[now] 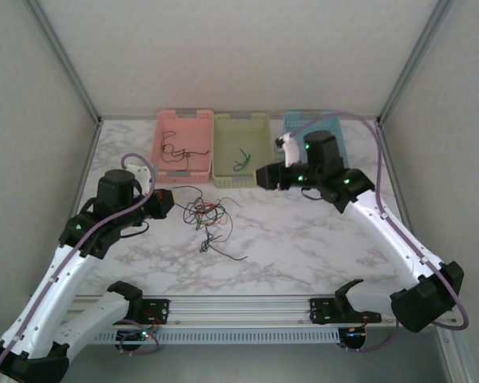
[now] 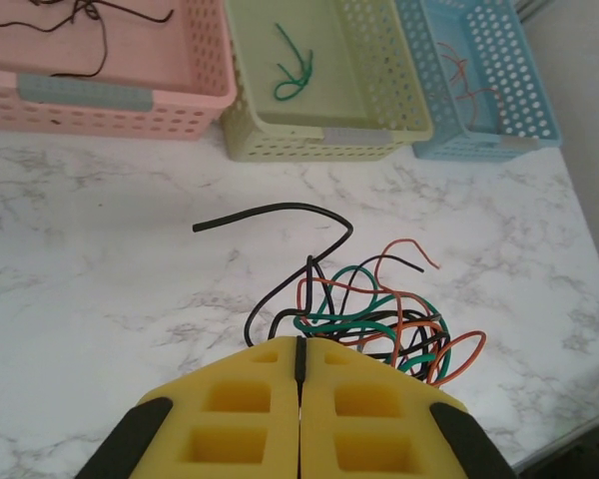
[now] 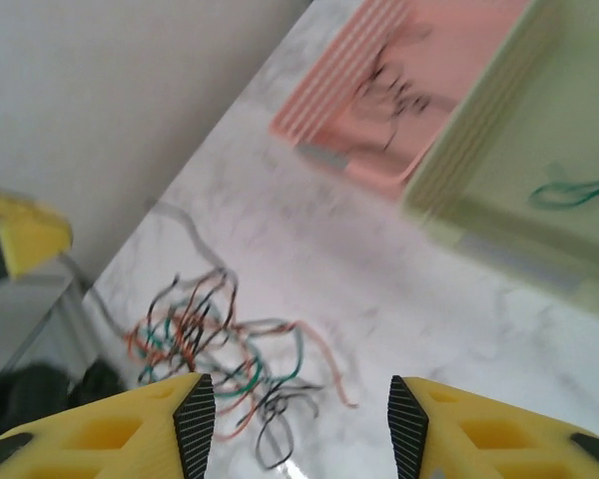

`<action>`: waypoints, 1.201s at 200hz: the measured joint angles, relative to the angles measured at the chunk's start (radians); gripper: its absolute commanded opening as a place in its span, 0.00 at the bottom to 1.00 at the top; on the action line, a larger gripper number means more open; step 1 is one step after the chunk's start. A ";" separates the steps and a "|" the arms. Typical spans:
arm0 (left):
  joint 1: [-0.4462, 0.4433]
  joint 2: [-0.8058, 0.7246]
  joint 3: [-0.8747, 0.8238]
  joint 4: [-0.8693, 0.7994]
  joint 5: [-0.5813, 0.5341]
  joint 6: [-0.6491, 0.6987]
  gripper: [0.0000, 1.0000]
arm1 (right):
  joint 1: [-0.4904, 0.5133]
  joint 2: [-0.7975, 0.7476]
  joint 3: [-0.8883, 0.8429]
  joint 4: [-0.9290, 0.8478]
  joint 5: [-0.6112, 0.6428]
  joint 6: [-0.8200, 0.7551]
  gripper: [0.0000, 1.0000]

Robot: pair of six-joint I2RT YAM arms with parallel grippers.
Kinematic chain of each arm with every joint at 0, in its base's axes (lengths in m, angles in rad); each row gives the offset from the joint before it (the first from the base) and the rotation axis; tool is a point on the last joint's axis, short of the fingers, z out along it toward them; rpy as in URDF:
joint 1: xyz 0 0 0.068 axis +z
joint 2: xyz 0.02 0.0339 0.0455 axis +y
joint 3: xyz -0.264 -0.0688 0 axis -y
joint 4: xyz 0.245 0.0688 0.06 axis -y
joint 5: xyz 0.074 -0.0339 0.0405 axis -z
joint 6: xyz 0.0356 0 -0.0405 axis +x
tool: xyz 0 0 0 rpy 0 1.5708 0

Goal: Untangle the cables

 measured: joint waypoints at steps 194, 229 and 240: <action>0.000 0.051 0.050 -0.012 0.086 0.049 0.00 | 0.297 0.263 0.126 -0.001 -0.092 -0.425 0.62; 0.000 0.051 0.051 -0.013 0.086 0.049 0.00 | 0.304 0.269 0.126 -0.008 -0.084 -0.445 0.51; 0.000 0.051 0.051 -0.014 0.086 0.049 0.00 | 0.304 0.269 0.126 -0.009 -0.084 -0.444 0.46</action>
